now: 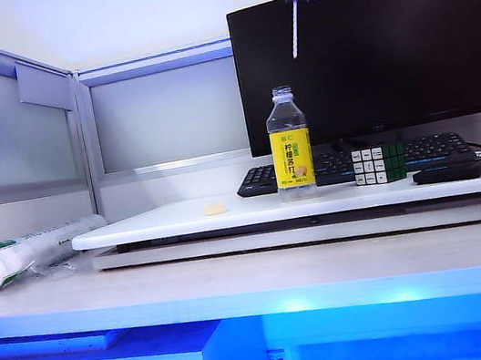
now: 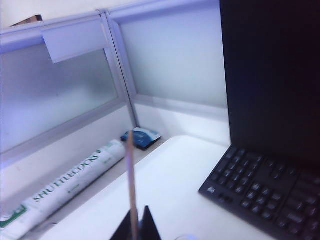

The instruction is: Grab a stick from the table and stick it in a plastic bottle.

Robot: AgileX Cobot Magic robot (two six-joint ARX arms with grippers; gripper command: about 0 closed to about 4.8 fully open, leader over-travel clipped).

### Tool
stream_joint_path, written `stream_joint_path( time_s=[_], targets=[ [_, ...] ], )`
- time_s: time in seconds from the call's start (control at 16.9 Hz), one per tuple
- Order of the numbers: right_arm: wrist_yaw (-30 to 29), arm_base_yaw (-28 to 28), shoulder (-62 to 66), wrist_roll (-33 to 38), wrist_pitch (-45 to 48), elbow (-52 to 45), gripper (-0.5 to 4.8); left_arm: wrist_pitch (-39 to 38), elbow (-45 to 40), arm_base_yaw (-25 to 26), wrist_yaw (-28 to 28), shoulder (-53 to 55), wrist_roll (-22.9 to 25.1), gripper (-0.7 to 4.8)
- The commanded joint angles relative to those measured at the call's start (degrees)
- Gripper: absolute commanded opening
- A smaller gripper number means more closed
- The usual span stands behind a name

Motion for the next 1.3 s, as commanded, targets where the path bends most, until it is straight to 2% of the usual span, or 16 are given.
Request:
stream_joint_path(
  time_s=[0.06,0.41,0.65,0.83,1.12,1.3],
  targets=[
    [1.4,0.1,0.6,-1.6,-0.2,0.8,-0.05,4.3,0.1,0.0,3.4,0.0,1.6,-0.05],
    [1.5,0.9,3.8,-3.1,2.7,3.0,-0.05,16.4,0.1,0.0,6.7,0.0,0.9,-0.05],
    [1.6,1.1,9.2,-4.3,-2.6,13.4,-0.05,23.5,0.1,0.0,7.0,0.0,-3.9,-0.05],
    [2.4,1.1,11.1,-4.3,-4.1,15.6,-0.05,28.1,0.0,0.0,7.0,0.0,-6.0,-0.05],
    [2.7,1.9,13.5,-4.3,-2.9,15.8,-0.05,29.9,0.0,0.0,7.1,0.0,-7.9,-0.05],
    [4.8,1.9,14.2,-4.3,-0.3,15.8,-0.05,30.3,0.0,0.0,8.5,0.0,-9.0,-0.05]
  ],
)
